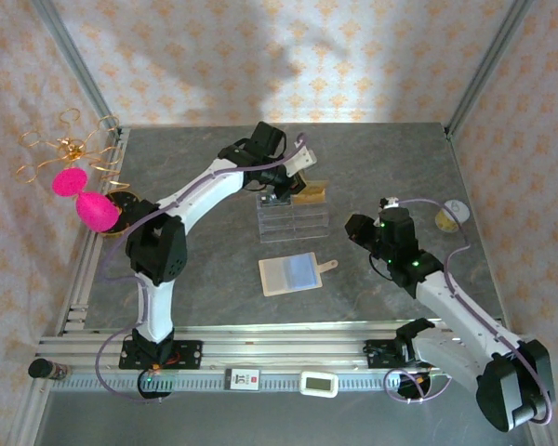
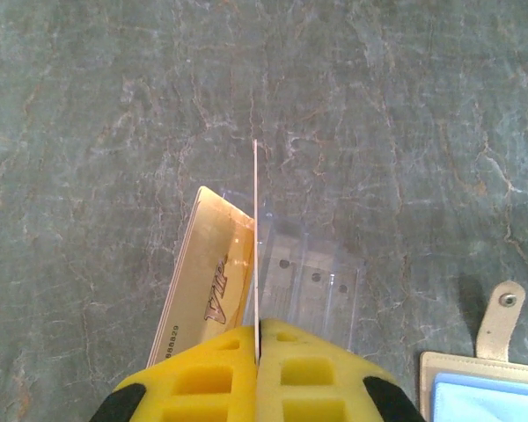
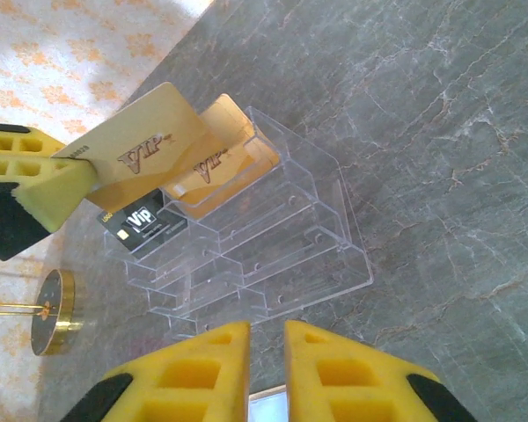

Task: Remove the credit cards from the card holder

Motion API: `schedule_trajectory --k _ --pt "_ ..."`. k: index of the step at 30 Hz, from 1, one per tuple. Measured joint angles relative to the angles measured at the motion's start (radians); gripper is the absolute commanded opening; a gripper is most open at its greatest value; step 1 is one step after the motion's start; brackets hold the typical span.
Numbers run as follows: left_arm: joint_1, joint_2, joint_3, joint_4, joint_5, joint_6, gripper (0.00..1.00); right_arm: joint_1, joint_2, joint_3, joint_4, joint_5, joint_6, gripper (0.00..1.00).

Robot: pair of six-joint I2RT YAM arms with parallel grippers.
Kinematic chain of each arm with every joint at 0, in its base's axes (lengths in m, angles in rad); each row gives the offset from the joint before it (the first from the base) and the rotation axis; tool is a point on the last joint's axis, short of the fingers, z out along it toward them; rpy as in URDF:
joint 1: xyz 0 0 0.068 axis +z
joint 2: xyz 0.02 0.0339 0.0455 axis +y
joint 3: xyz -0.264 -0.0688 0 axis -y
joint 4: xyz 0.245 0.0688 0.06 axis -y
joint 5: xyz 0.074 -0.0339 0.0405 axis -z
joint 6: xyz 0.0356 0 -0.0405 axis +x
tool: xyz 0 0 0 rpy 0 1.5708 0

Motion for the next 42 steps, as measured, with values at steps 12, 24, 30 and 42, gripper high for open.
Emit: schedule_trajectory --k 12,24,30,42 --pt "0.000 0.054 0.092 -0.035 -0.006 0.051 0.00 -0.007 0.030 0.000 0.019 -0.022 -0.007 0.16" --pt "0.000 0.125 0.167 -0.100 -0.007 0.078 0.00 -0.013 0.032 0.000 0.027 -0.024 -0.011 0.16" --pt "0.000 0.125 0.167 -0.105 -0.006 0.078 0.00 -0.013 0.032 0.000 0.027 -0.025 -0.011 0.16" --pt "0.000 0.124 0.123 -0.085 -0.043 0.073 0.23 -0.013 0.032 0.000 0.029 -0.036 -0.011 0.16"
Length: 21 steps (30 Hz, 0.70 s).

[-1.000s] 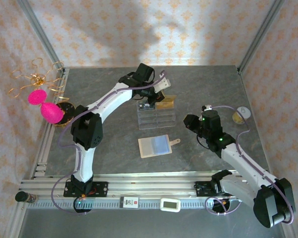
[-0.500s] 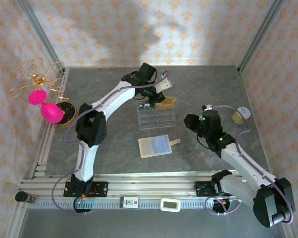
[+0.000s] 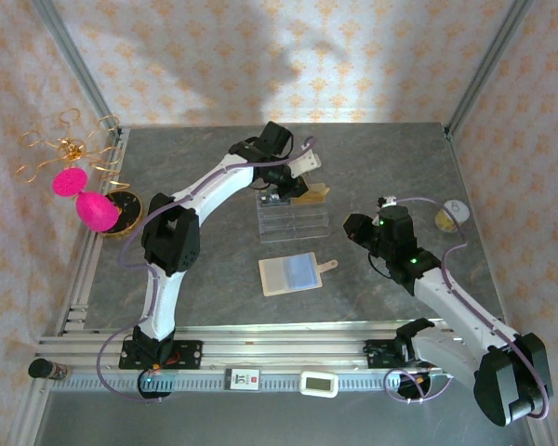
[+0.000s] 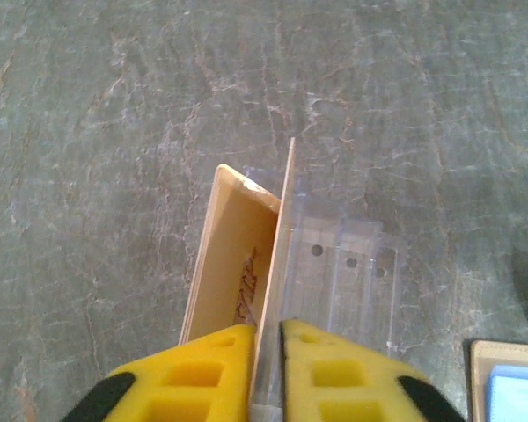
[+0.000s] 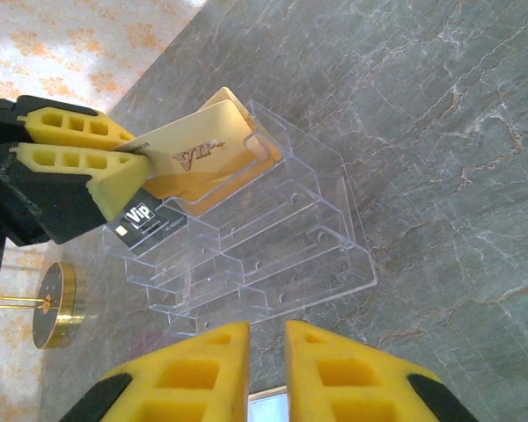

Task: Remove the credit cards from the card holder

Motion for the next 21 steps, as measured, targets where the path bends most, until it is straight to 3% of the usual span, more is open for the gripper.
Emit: schedule_trajectory --k 9,15,21 --pt "0.000 -0.014 -0.036 0.047 -0.044 -0.027 0.29 -0.002 0.000 0.000 0.016 -0.017 0.000 0.20" --pt "0.000 -0.065 -0.062 0.085 -0.043 -0.063 0.29 -0.002 -0.001 -0.002 0.024 -0.053 -0.005 0.37" --pt "0.000 -0.347 -0.370 0.350 0.017 -0.256 0.33 0.031 0.031 -0.002 0.043 -0.138 -0.061 0.42"
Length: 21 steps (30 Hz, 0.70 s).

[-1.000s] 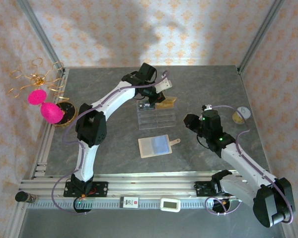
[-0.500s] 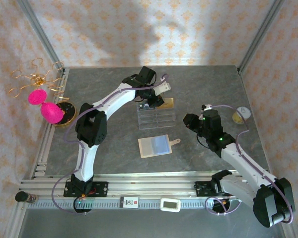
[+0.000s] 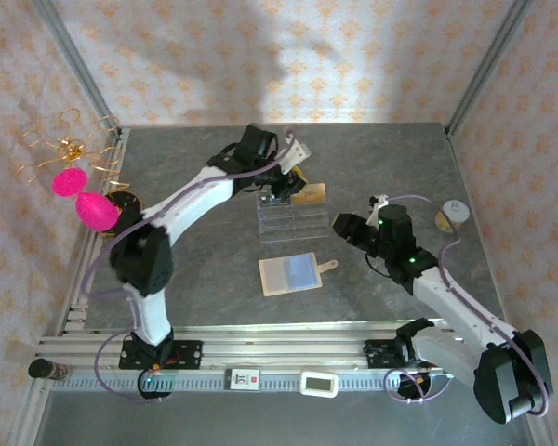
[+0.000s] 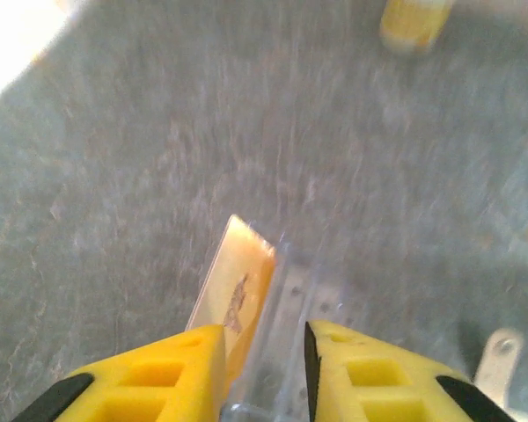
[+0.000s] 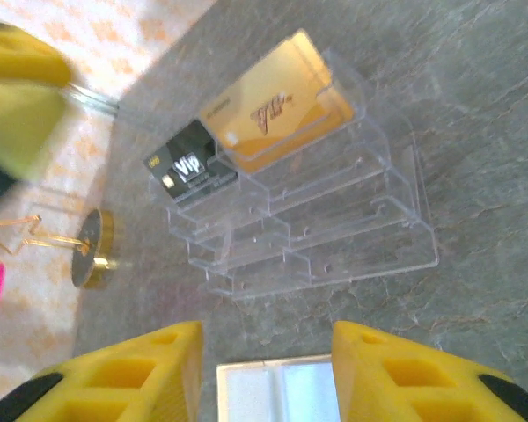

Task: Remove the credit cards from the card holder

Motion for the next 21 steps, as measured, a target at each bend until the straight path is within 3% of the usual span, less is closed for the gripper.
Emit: schedule_trajectory --k 6,9,11,13,17,18,21 --pt "0.000 -0.393 -0.461 0.493 -0.020 -0.377 0.40 0.212 0.126 0.000 -0.006 0.047 -0.060 0.43" --pt "0.000 -0.513 -0.661 0.650 -0.057 -0.530 0.46 0.304 0.177 0.000 -0.019 0.103 -0.081 0.43" --pt "0.000 -0.585 -0.789 0.704 -0.090 -0.613 0.68 0.355 0.192 0.000 -0.031 0.142 -0.092 0.44" --pt "0.000 -0.664 -0.909 0.729 -0.138 -0.678 0.99 0.385 0.195 0.000 -0.030 0.168 -0.093 0.50" --pt "0.000 -0.837 -1.118 0.772 -0.270 -0.764 0.99 0.402 0.192 -0.004 -0.014 0.237 -0.091 0.71" --pt "0.000 -0.876 -1.159 0.779 -0.312 -0.775 0.99 0.406 0.186 -0.010 -0.008 0.260 -0.087 0.80" --pt "0.000 -0.961 -1.239 0.784 -0.499 -0.801 0.99 0.416 0.145 -0.036 0.011 0.322 -0.073 0.87"
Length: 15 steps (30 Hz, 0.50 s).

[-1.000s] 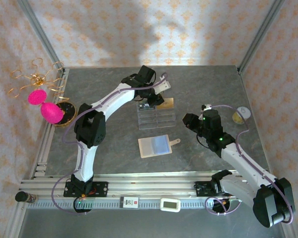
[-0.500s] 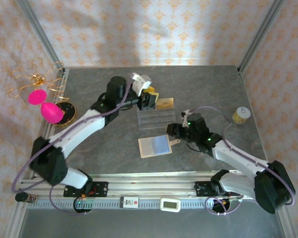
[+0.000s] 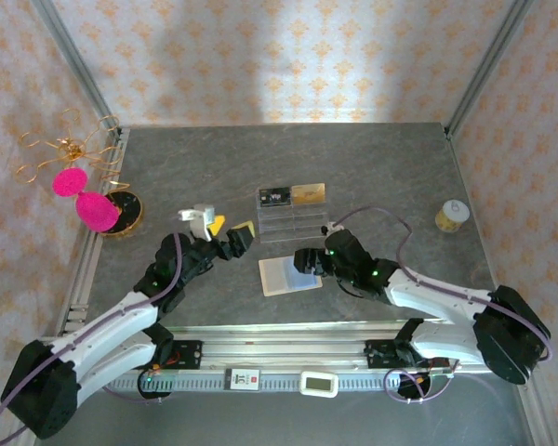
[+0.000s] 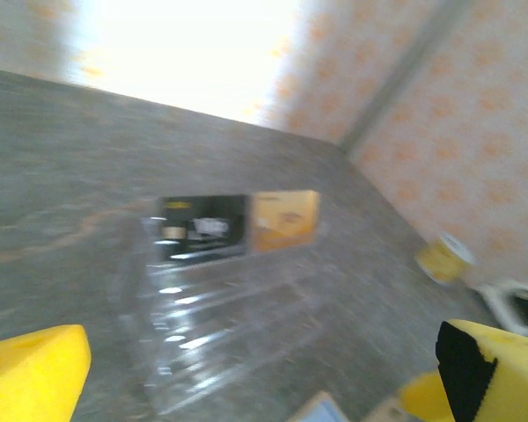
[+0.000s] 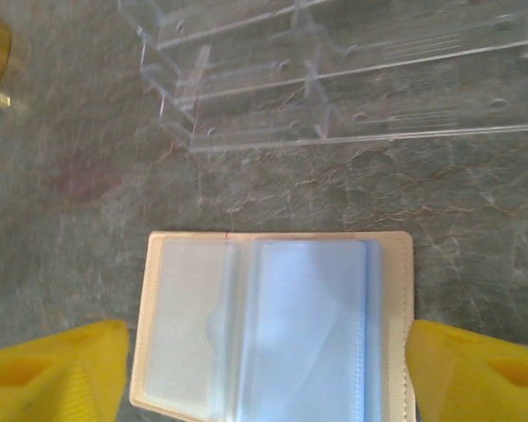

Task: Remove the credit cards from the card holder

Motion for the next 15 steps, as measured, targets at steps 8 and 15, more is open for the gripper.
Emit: schedule_trajectory --k 8,15 --pt "0.121 0.079 0.050 -0.022 -0.497 0.030 0.99 0.001 -0.070 -0.037 0.023 0.192 0.070 1.00" --pt "0.376 0.298 0.179 0.019 -0.574 0.204 1.00 0.001 -0.172 -0.087 0.027 0.349 0.125 1.00"
